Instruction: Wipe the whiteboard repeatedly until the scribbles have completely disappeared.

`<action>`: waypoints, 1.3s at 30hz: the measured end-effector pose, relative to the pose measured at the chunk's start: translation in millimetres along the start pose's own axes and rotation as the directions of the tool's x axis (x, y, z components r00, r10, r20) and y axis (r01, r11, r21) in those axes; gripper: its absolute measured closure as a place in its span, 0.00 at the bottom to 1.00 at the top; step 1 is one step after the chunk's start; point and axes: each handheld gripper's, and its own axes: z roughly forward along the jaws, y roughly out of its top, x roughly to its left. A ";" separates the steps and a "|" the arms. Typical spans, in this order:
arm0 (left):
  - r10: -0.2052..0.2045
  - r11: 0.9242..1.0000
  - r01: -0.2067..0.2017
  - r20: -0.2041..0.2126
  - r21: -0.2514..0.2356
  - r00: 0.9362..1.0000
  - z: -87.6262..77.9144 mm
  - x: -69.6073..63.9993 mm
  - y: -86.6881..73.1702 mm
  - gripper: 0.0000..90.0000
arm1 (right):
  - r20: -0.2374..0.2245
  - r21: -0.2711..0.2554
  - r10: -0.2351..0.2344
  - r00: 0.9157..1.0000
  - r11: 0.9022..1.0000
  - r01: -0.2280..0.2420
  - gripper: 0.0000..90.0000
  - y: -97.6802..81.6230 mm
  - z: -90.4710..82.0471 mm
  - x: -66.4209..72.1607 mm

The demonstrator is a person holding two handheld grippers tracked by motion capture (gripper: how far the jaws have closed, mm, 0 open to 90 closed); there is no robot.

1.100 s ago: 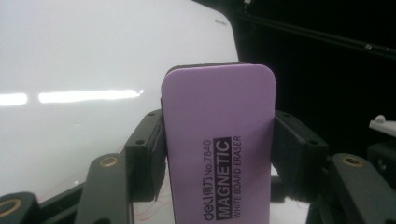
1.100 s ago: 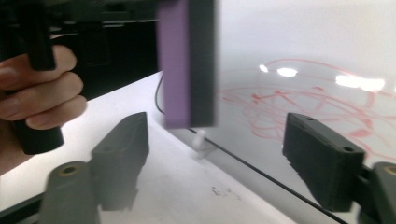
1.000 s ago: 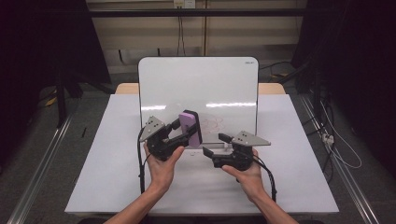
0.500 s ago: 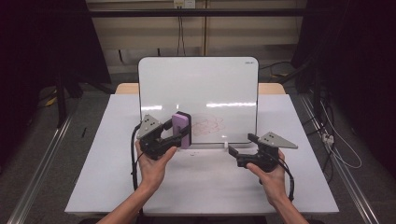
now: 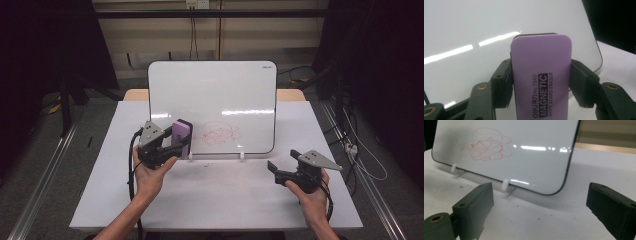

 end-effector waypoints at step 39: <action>0.388 0.902 -0.313 -0.242 0.298 0.889 63.0 3.9 5.4 0.46 | -0.024 0.048 0.019 1.000 0.999 -0.018 0.06 -10.3 10.5 0.3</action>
